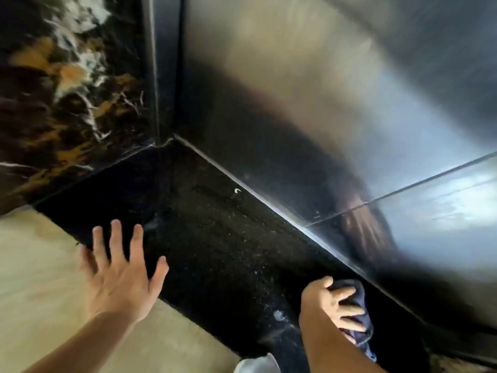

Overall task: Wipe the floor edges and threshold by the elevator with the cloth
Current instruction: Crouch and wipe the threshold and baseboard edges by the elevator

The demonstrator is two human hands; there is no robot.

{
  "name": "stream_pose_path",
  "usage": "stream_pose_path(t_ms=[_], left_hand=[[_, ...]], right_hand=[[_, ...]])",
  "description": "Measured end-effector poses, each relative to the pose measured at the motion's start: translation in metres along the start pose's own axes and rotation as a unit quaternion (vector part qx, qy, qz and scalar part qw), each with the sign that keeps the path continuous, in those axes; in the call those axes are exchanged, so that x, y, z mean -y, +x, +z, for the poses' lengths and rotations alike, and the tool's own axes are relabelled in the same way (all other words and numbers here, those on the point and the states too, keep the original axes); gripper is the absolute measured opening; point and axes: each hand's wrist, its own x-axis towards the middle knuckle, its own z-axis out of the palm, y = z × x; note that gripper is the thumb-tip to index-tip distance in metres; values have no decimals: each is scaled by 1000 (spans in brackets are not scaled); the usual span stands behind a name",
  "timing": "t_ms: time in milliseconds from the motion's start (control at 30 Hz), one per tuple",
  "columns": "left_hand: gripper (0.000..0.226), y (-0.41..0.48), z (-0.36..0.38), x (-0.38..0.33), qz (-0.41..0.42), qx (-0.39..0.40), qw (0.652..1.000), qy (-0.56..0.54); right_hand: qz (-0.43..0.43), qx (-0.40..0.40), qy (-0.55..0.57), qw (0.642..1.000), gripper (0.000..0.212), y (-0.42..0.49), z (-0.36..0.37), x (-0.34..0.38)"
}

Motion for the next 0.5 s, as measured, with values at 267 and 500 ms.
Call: stream_pose_path(t_ms=[267, 500], left_hand=[[74, 6, -8, 9, 25, 39, 999, -2], [85, 9, -39, 32, 87, 117, 989, -13]], right_hand=[[-735, 301, -210, 570, 56, -185, 18, 218], [-664, 212, -181, 694, 55, -118, 26, 225]])
